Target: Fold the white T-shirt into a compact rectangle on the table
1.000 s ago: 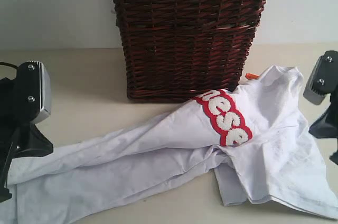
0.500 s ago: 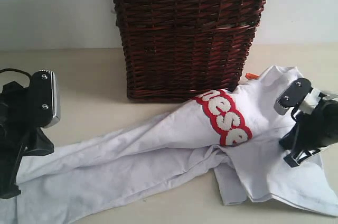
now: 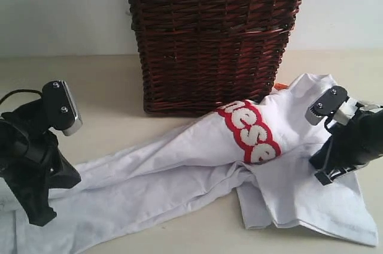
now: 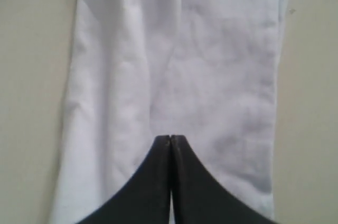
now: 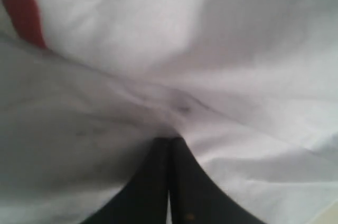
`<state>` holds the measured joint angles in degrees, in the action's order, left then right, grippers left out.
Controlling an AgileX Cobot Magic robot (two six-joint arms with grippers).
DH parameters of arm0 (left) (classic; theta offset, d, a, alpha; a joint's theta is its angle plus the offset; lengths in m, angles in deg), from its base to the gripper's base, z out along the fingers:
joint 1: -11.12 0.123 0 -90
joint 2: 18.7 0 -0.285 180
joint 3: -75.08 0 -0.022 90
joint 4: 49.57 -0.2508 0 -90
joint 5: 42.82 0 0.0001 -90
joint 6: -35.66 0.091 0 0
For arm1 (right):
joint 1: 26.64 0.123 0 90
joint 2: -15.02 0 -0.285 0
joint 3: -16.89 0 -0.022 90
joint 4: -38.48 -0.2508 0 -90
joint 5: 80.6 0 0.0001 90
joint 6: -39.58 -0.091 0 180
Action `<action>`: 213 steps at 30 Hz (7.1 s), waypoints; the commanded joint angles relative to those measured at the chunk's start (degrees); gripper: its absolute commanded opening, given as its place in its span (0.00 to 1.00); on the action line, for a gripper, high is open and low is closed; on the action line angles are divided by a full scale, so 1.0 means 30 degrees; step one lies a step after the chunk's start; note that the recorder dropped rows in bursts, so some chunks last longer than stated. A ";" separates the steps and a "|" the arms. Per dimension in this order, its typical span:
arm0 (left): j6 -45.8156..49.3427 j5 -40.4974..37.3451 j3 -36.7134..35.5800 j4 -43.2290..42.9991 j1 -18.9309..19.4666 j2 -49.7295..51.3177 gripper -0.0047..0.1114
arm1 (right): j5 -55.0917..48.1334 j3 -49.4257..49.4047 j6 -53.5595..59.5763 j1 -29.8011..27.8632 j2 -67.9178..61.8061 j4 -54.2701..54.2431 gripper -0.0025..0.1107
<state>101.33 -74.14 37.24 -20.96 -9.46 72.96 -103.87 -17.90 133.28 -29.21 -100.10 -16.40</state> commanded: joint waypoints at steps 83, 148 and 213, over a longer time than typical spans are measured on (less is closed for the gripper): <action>0.3451 -0.2104 -0.0175 0.7604 0.1257 0.6719 0.04 | 0.0816 -0.0723 -1.8120 -0.0016 0.1971 1.8294 0.02; 0.2064 -0.7641 1.2412 1.1600 -0.7181 1.3255 0.04 | -0.4851 -0.0726 0.0001 -0.0016 0.0135 -0.0083 0.02; -0.0039 -1.1045 1.4041 0.6595 -0.4773 1.4421 0.04 | -0.6157 -0.0689 -0.0789 -0.0016 0.1638 0.2790 0.02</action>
<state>101.57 -107.22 79.47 -1.26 -23.73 118.48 -122.78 -19.79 130.60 -29.10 -97.69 -10.20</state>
